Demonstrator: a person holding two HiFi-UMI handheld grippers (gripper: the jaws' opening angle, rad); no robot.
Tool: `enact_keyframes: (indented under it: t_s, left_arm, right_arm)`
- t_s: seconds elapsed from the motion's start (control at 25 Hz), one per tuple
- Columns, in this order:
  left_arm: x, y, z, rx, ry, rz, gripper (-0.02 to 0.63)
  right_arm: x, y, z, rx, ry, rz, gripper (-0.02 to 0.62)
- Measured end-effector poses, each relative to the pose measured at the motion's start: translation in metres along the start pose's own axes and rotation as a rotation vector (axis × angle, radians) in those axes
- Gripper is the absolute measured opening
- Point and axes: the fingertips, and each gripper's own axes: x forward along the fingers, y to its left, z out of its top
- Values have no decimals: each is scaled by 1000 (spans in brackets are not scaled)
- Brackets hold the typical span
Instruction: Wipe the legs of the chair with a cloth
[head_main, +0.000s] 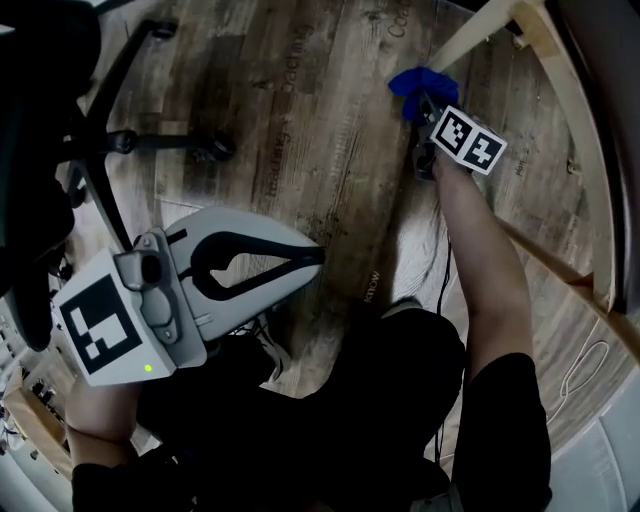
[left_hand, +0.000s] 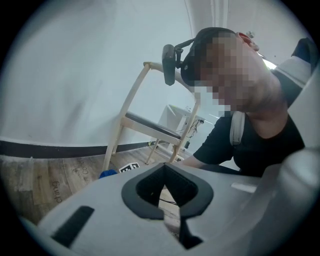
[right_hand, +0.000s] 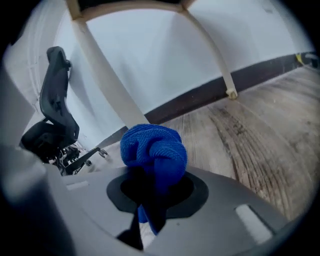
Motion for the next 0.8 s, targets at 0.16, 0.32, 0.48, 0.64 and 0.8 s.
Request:
enact_keyframes:
  t_s: [0.16,0.32,0.48,0.64,0.8]
  left_arm:
    - [2,-1,0,5,15,1,2]
    - [2,-1,0,11,23,-6,2]
    - [2,-3,1,19,13,-20,2]
    - [3,-5,1,27,23,-37,2]
    - [5,-9,9,51,-8,-70,2]
  right_arm:
    - [20,-10,-18,20,151,7,77]
    - [26,-7,-24,-8,245,-4,78]
    - [22,-4,-19,-30,216,-6,77]
    - [-2,19,10,-52,87,30,77]
    - [-34,51,60,-89,-81,59,77]
